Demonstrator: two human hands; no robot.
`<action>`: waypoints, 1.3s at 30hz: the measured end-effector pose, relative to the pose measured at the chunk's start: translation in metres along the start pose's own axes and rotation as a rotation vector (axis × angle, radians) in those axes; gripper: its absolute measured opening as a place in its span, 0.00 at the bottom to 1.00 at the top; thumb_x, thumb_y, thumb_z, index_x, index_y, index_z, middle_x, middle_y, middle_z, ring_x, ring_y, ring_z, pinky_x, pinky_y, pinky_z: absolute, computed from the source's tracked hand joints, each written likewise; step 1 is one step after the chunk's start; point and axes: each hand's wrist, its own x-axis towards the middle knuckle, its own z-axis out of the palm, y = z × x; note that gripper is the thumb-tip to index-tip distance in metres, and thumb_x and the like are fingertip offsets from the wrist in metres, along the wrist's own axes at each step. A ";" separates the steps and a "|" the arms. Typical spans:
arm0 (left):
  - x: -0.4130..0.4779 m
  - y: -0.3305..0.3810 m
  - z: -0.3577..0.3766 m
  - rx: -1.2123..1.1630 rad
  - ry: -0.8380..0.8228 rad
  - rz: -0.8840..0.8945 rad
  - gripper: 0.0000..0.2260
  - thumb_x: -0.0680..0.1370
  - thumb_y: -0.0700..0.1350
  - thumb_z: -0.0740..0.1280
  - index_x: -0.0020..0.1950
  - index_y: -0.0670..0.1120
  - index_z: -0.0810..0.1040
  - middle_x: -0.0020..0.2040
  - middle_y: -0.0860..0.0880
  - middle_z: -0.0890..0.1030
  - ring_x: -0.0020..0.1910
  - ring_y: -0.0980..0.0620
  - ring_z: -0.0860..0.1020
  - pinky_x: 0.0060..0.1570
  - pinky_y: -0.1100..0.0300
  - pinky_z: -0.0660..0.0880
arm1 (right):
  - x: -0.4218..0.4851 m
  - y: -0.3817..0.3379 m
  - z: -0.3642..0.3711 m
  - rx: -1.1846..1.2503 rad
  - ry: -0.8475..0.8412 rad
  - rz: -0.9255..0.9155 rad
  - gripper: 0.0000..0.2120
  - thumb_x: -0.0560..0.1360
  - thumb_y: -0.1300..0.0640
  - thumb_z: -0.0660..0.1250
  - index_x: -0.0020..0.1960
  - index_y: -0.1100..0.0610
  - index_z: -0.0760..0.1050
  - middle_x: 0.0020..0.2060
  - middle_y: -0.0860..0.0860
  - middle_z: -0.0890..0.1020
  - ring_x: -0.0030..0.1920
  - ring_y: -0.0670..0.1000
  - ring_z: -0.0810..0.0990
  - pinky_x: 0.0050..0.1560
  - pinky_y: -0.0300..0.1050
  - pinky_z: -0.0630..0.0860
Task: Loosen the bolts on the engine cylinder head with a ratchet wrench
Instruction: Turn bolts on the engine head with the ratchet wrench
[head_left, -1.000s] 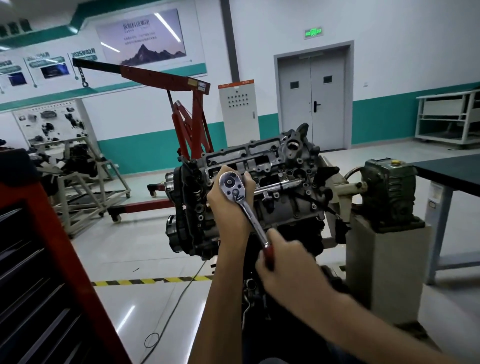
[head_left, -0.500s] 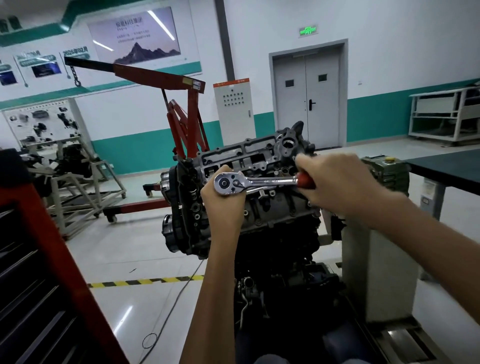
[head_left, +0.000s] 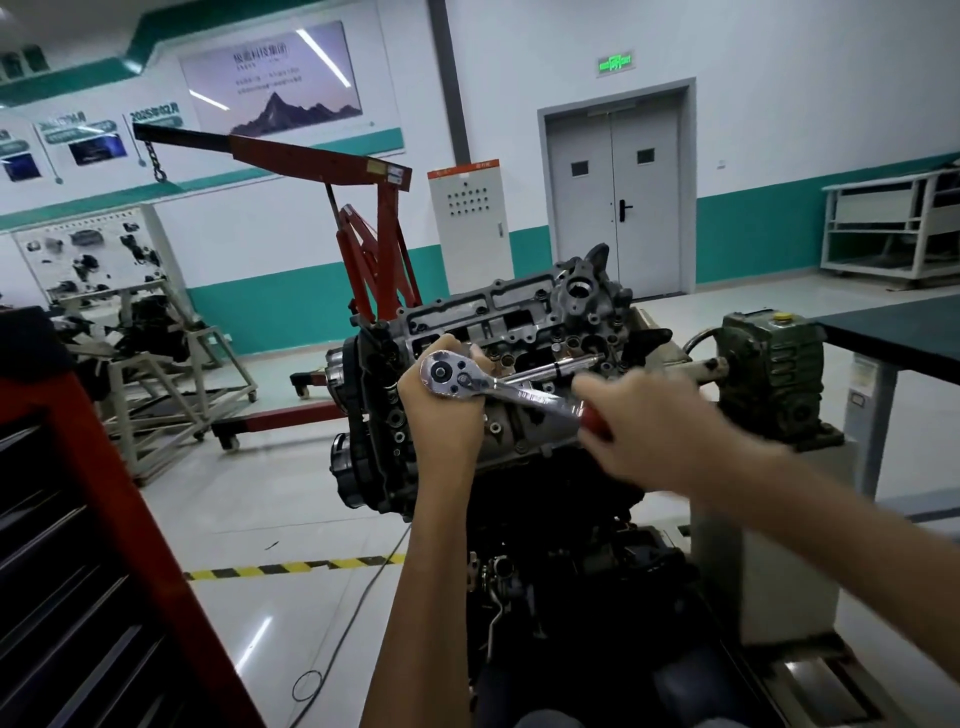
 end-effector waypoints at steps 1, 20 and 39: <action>0.001 0.000 -0.001 0.041 -0.006 0.013 0.18 0.74 0.27 0.64 0.30 0.46 0.66 0.25 0.58 0.68 0.27 0.62 0.64 0.31 0.72 0.62 | 0.012 0.013 -0.014 -0.081 0.050 -0.043 0.07 0.73 0.51 0.62 0.47 0.54 0.69 0.32 0.47 0.74 0.32 0.50 0.76 0.38 0.45 0.76; -0.002 -0.006 0.003 0.062 0.064 0.019 0.20 0.76 0.36 0.67 0.30 0.51 0.63 0.26 0.57 0.63 0.27 0.60 0.62 0.34 0.64 0.64 | -0.015 -0.029 0.025 0.228 -0.043 -0.004 0.03 0.74 0.54 0.59 0.45 0.53 0.65 0.32 0.50 0.75 0.33 0.53 0.78 0.32 0.42 0.71; -0.010 0.008 0.022 -0.198 0.004 -0.110 0.14 0.69 0.43 0.66 0.25 0.55 0.68 0.25 0.59 0.66 0.28 0.62 0.63 0.41 0.69 0.70 | -0.034 -0.058 0.053 0.614 -0.017 0.208 0.06 0.72 0.55 0.62 0.40 0.50 0.65 0.30 0.48 0.73 0.30 0.50 0.76 0.35 0.47 0.76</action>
